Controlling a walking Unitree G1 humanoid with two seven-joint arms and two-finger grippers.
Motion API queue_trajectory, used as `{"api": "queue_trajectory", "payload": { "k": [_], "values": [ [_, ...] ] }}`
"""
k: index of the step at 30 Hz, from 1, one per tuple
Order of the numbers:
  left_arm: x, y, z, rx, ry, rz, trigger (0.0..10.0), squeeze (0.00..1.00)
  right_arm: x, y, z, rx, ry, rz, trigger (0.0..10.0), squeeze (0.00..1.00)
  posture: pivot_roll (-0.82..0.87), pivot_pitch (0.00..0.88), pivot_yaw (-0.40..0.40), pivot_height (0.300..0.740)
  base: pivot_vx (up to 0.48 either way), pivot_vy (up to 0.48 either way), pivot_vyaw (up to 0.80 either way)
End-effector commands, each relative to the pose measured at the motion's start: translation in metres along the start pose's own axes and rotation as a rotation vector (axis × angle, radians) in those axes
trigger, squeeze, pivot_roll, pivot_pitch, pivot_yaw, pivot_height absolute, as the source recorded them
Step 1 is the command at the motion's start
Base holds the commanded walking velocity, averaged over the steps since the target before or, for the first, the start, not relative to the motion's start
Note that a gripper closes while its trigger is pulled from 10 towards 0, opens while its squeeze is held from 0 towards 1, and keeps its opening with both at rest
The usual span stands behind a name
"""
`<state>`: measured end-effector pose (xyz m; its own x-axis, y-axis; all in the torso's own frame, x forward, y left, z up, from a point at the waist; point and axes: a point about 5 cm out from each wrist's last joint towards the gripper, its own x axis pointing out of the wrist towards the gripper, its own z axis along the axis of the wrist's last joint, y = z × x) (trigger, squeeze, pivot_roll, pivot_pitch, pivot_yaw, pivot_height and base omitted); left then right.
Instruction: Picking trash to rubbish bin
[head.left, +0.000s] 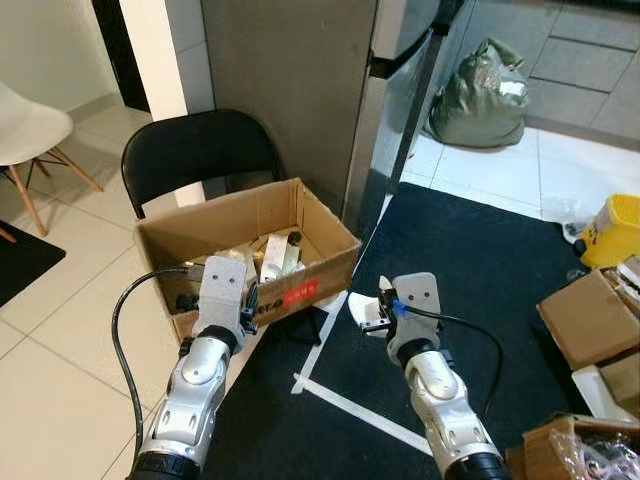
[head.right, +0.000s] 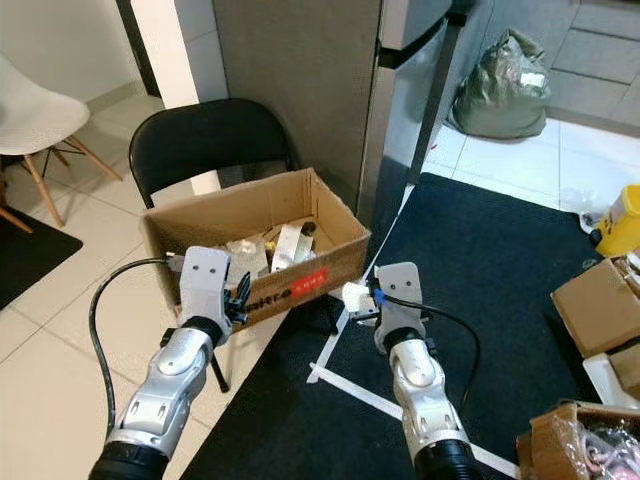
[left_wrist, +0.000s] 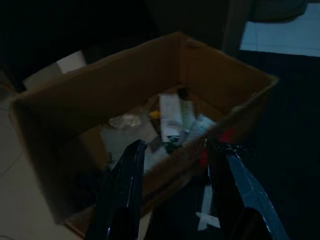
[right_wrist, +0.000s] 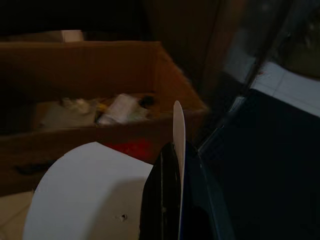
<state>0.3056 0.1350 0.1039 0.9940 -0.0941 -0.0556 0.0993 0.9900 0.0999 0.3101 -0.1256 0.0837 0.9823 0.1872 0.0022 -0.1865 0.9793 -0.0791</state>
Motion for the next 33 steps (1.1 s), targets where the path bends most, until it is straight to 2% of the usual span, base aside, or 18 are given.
{"api": "queue_trajectory", "payload": {
  "k": [1,12,19,21,33],
  "values": [
    [-0.0014,-0.0002,-0.0027,0.003,0.008,-0.001,10.0,0.08,-0.0014,-0.0002,-0.0034,-0.011,0.011,0.005,10.0,0.0,0.0,0.079,-0.022,0.74,0.375,0.0,0.0],
    [-0.0013,-0.0015,-0.0032,0.003,0.005,-0.004,10.0,0.08,0.0011,0.0024,-0.0028,-0.044,0.01,0.028,10.0,0.0,0.0,0.061,-0.027,0.74,0.378,0.0,0.0],
    [-0.0015,-0.0015,-0.0033,0.003,0.002,-0.002,10.0,0.08,0.0021,0.0045,-0.0023,-0.053,0.006,0.038,10.0,0.0,0.0,0.053,-0.032,0.74,0.379,0.0,0.73],
    [-0.0017,-0.0015,-0.0035,0.003,0.003,-0.002,10.0,0.08,0.0025,0.0047,-0.0026,-0.025,0.006,0.029,10.0,0.0,0.0,0.053,-0.032,0.74,0.379,0.0,0.0],
    [-0.0025,-0.0015,-0.004,0.005,0.002,-0.002,10.0,0.08,0.0032,0.0058,-0.0022,-0.043,0.002,0.043,10.0,0.0,0.0,0.052,-0.037,0.74,0.378,0.0,0.0]
  ]
}}
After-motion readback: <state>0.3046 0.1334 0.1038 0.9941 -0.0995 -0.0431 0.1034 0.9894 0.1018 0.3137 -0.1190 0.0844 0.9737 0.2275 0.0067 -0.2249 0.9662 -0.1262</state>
